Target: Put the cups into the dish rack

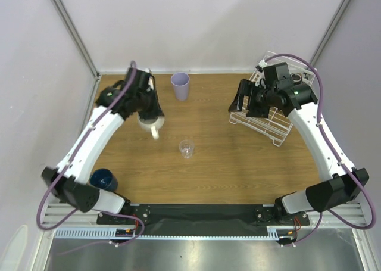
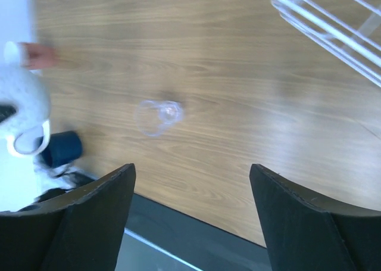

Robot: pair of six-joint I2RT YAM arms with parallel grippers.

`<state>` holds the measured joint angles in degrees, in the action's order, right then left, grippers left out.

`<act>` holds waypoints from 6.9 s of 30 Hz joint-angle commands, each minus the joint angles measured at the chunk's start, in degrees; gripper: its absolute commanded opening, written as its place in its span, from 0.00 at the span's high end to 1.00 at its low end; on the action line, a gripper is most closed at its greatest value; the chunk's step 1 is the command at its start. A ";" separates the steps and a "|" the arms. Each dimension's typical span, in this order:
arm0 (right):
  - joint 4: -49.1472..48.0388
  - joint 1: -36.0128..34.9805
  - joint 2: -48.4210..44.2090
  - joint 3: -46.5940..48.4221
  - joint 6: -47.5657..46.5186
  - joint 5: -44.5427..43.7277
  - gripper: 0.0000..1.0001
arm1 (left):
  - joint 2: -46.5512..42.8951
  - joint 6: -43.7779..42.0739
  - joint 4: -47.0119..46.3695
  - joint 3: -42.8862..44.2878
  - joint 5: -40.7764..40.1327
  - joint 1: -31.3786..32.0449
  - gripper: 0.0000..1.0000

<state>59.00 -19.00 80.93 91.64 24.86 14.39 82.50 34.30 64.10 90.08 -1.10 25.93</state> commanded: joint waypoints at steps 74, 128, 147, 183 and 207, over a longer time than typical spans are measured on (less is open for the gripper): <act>-33.95 8.02 12.67 -2.86 -8.24 -22.20 1.00 | -18.42 -8.28 -16.37 -1.40 1.28 -9.15 0.00; -39.33 11.27 37.02 6.62 -13.71 -32.14 0.33 | -17.12 -6.80 -2.05 2.29 -5.49 -11.08 0.00; -7.67 0.22 9.29 6.57 0.98 -8.35 0.22 | 0.28 5.93 4.81 4.14 -16.11 -21.79 0.09; -1.08 8.19 -10.35 -3.83 0.89 -3.23 0.21 | 23.75 7.18 -19.28 -1.67 -18.85 -43.78 0.41; 0.76 8.02 -4.90 2.75 -2.44 -4.90 0.21 | 21.16 15.96 -17.15 0.20 -3.68 -39.05 1.00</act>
<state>59.77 -11.03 75.33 90.78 24.34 9.87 112.90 46.15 49.21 91.79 -12.93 -16.99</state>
